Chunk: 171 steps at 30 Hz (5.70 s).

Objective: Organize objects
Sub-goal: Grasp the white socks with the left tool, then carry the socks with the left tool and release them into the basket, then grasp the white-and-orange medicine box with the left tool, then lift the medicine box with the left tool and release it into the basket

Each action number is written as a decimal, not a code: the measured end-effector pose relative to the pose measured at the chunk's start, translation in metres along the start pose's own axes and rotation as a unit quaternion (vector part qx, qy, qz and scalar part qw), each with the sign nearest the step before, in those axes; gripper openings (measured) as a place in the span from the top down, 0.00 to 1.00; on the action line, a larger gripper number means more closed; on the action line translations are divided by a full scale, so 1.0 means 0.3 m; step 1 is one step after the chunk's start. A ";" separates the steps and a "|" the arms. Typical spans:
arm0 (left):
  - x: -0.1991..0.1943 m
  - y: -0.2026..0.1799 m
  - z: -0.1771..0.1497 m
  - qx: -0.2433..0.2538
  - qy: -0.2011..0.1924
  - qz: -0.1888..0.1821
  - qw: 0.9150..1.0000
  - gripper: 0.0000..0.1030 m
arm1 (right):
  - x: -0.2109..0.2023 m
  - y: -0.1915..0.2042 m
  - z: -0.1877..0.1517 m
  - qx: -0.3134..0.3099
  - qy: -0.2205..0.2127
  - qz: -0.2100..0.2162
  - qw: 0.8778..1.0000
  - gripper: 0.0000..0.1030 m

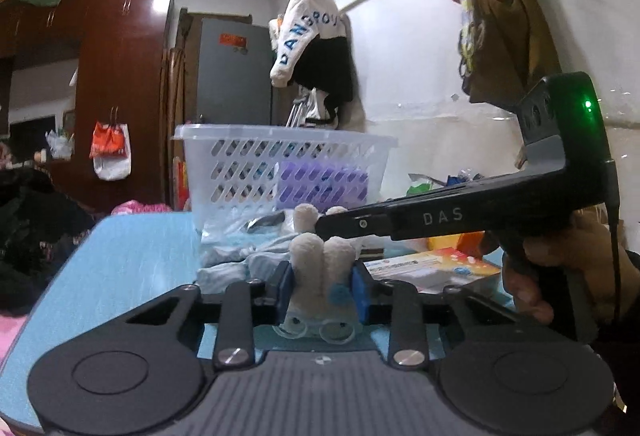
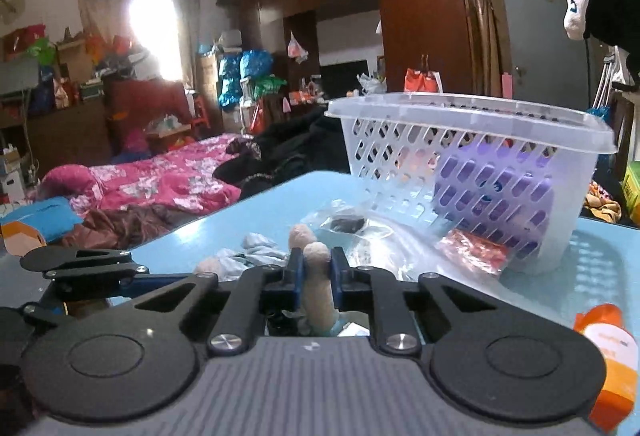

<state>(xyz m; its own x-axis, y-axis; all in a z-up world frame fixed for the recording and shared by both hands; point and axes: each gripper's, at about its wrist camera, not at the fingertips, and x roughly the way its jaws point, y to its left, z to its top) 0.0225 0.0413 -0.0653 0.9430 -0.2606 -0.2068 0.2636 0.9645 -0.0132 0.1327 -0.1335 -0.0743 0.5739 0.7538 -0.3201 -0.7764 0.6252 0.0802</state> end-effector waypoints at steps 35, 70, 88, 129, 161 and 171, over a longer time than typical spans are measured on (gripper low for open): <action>0.286 -0.019 0.561 0.102 -0.102 -0.062 0.988 0.69 | -0.058 -0.256 0.427 0.010 -0.134 -0.092 0.987 0.86; 0.630 0.276 0.497 0.057 0.024 -0.014 0.998 0.65 | 0.322 -0.355 0.427 0.031 0.012 -0.094 0.995 0.78; 0.149 0.042 0.221 0.068 -0.014 -0.028 0.997 0.10 | -0.335 -0.233 0.020 0.028 -0.042 -0.101 0.994 0.00; 0.114 -0.050 -0.070 0.067 0.037 -0.166 0.983 0.41 | -0.270 -0.172 -0.253 -0.033 -0.025 0.011 0.999 0.37; 0.128 0.003 0.274 0.105 -0.058 -0.125 0.985 0.44 | -0.208 -0.200 0.117 -0.082 -0.091 -0.010 0.992 0.38; 0.259 0.038 0.480 0.114 -0.066 -0.110 0.985 0.44 | -0.145 -0.263 0.285 -0.092 -0.100 -0.026 0.990 0.38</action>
<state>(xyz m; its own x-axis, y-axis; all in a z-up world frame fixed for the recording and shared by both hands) 0.1281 0.0260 0.0593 0.8725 -0.4793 -0.0948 0.4885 0.8539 0.1793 0.1913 -0.1984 0.0139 0.6395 0.7585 -0.1251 -0.7687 0.6301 -0.1097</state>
